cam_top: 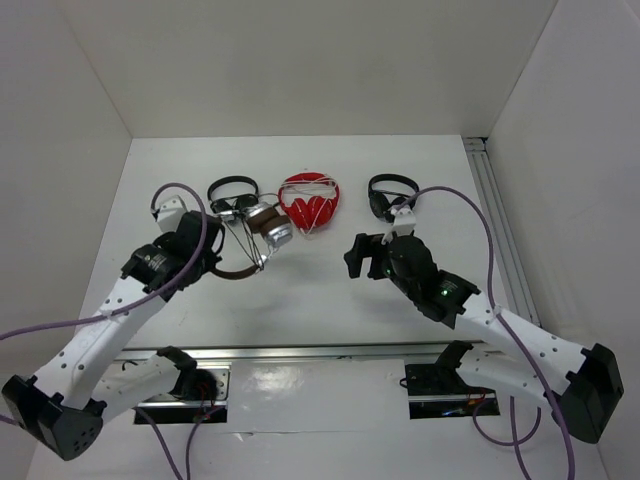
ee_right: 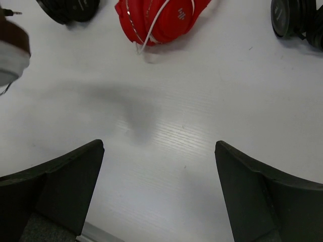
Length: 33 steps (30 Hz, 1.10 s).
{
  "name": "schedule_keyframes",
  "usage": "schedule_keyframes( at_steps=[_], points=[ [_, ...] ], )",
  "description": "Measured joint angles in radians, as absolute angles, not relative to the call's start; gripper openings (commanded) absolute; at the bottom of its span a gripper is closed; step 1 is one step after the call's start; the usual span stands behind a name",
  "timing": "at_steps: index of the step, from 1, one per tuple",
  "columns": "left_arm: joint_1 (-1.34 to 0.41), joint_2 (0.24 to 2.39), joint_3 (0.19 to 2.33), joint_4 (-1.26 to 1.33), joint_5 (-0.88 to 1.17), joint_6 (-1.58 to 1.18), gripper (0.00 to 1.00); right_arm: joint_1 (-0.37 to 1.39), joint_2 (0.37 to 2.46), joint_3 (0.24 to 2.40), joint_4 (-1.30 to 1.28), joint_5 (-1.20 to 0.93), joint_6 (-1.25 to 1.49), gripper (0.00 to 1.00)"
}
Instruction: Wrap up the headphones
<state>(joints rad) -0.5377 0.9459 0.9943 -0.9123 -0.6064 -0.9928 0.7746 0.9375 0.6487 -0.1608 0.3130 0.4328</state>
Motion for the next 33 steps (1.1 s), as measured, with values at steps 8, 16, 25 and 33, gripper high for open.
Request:
schedule_keyframes(
  at_steps=[8, 16, 25, 33],
  points=[
    [-0.184, 1.04, 1.027, -0.831, -0.479, -0.926, 0.0, 0.801, 0.845, 0.579, -0.167, 0.255, 0.48, 0.99],
    [0.121, 1.211, 1.048, -0.74, -0.341, -0.885, 0.0, 0.815, 0.84, 0.543, -0.16, 0.183, 0.482, 0.99],
    [0.242, 1.443, 1.186, -0.688, -0.279, -0.862, 0.0, 0.834, 0.84, 0.505, -0.142, 0.143, 0.47, 0.99],
    [0.287, 1.654, 1.293, -0.642, -0.276, -0.859, 0.0, 0.835, 0.844, 0.497, -0.141, 0.133, 0.451, 0.99]
  ],
)
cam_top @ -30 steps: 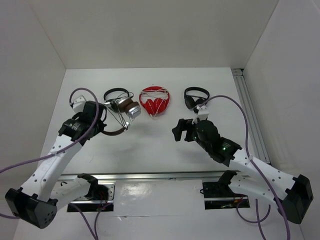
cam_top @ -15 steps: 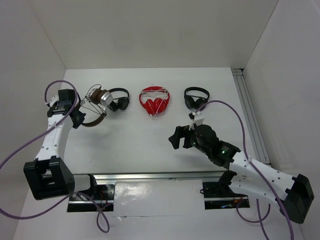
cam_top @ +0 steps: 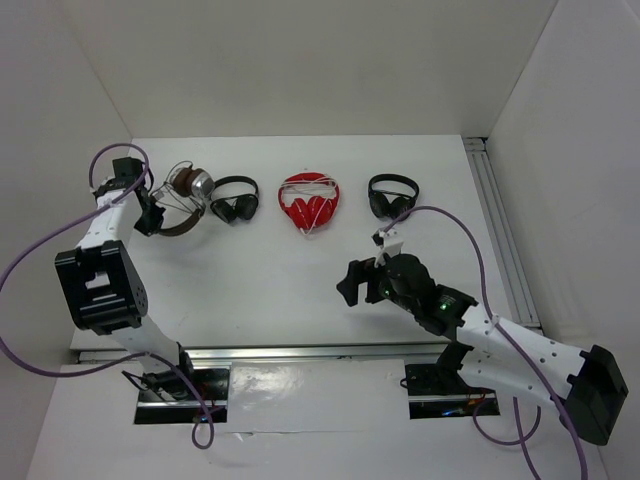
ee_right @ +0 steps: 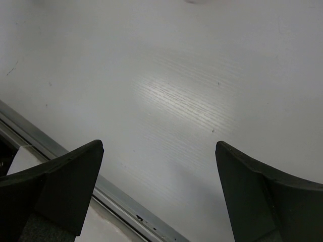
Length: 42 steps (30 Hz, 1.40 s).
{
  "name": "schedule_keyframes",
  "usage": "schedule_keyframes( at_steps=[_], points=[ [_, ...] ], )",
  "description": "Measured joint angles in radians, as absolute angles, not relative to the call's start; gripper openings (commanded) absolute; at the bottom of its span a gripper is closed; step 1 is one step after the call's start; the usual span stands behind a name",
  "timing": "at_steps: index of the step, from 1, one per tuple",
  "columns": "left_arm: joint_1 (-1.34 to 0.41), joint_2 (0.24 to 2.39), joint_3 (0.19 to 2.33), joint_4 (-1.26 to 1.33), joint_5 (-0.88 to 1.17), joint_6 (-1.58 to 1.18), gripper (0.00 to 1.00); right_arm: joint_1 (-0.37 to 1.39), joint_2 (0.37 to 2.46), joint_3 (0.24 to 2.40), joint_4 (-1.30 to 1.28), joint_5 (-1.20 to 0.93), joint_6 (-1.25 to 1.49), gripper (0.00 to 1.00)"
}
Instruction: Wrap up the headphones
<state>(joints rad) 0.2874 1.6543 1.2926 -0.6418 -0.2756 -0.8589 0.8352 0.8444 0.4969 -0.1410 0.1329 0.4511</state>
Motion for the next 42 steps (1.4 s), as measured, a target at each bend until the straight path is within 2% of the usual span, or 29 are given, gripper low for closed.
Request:
schedule_keyframes(
  at_steps=[9, 16, 22, 28, 32, 39, 41, 42],
  points=[
    [0.34, 1.794, 1.307, -0.606, -0.274, -0.835, 0.01, 0.842, 0.943, 0.462, -0.072, 0.11, 0.447, 0.99],
    [0.365, 1.871, 1.341, -0.575, -0.276, -0.812, 0.18, 0.866, 1.024, 0.452, -0.028, 0.101, 0.447, 0.99],
    [0.369, 1.927, 1.407, -0.56, -0.292, -0.812, 0.27, 0.894, 1.047, 0.451, 0.001, 0.115, 0.447, 0.99],
    [0.392, 1.944, 1.41, -0.555, -0.286, -0.818, 0.43, 0.922, 1.097, 0.45, 0.024, 0.121, 0.448, 0.99],
    [0.401, 1.944, 1.41, -0.554, -0.281, -0.82, 0.49, 0.974, 1.113, 0.45, 0.025, 0.146, 0.45, 0.99],
    [0.402, 1.924, 1.41, -0.555, -0.257, -0.82, 0.51, 1.083, 1.108, 0.475, -0.001, 0.226, 0.453, 0.99],
    [0.401, 1.894, 1.407, -0.558, -0.243, -0.82, 0.91, 1.11, 1.09, 0.49, -0.023, 0.25, 0.455, 0.99],
    [0.401, 1.873, 1.404, -0.559, -0.237, -0.817, 1.0, 1.119, 1.076, 0.498, -0.036, 0.259, 0.456, 0.99]
  ],
)
